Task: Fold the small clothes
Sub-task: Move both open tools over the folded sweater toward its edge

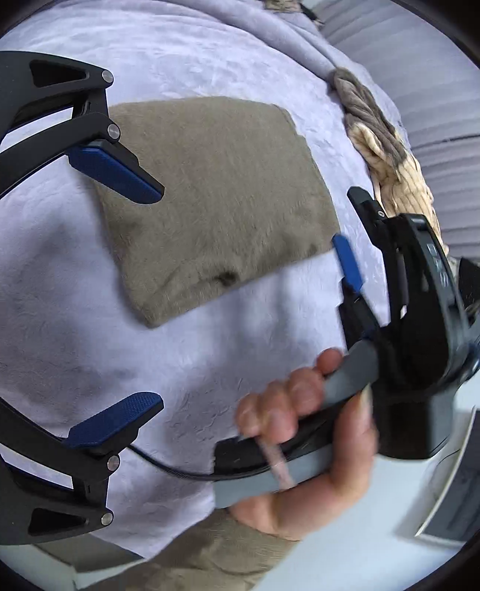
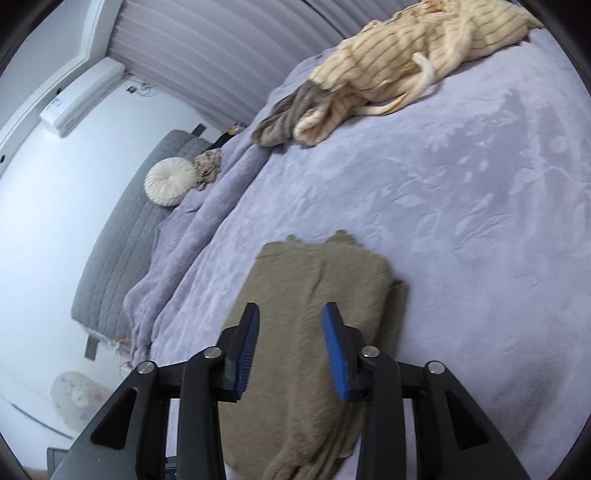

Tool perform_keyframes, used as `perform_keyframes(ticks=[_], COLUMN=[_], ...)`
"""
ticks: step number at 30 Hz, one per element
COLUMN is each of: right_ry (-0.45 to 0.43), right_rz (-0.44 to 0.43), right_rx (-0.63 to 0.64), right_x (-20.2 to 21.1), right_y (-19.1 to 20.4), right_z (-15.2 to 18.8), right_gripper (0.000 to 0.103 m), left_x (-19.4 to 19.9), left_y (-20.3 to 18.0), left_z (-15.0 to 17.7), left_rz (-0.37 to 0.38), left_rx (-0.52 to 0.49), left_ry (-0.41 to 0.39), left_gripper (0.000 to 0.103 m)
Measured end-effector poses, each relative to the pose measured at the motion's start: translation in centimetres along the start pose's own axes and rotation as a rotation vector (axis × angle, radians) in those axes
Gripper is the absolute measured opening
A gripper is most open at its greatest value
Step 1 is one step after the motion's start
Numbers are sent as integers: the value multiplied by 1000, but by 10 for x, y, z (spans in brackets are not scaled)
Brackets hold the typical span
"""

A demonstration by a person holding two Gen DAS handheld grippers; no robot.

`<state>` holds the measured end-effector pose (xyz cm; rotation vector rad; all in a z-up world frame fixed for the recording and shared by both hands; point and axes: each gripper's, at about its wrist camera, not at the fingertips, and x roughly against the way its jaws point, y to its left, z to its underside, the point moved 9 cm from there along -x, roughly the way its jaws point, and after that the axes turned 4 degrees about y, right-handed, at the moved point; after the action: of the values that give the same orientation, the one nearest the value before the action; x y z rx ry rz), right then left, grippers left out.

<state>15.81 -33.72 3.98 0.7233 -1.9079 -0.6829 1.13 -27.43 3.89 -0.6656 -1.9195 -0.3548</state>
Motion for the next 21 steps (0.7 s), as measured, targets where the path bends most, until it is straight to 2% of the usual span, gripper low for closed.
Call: perform_keyframes(ticks=[2,4,5,6,8,10,12,14,17,19,21], right_ry=[40,88,96,94,74,40,8,7,39,79,104], right_rz=[23,103,159,196,194,204,155,74,12,28,88], right_rx=[-2,-62,-95,-121,-126,-68,-26,-11,5,-8,-51], right_x=[-17,-33,-37,-38,-32,-15,-1,7,-1,-12,-22], right_y=[-1,-25,-39,-49,-45,-22,5,33,57,52,33], right_z=[11,19,22,25,26,29,36,52,80,100,118], right_gripper=[70,70,69,64,61,62,65,67,68,68,68], left_x=[-2,-13,-22,-34,-39,-20,2,14,5,-9,-22], left_y=[25,60,73,86,96,98,106,132,169,179,178], left_z=[1,2,5,10,14,13,14,21,34,39,55], left_rz=[15,37,60,92,155,238,295,293,268,278,220], left_rx=[87,213,262,317,370,390,396,459,573,614,608], left_ry=[6,36,66,116,138,79,4,-41,-22,0,39], left_gripper=[102,102,102,102,102,102,102,102,102,102,102])
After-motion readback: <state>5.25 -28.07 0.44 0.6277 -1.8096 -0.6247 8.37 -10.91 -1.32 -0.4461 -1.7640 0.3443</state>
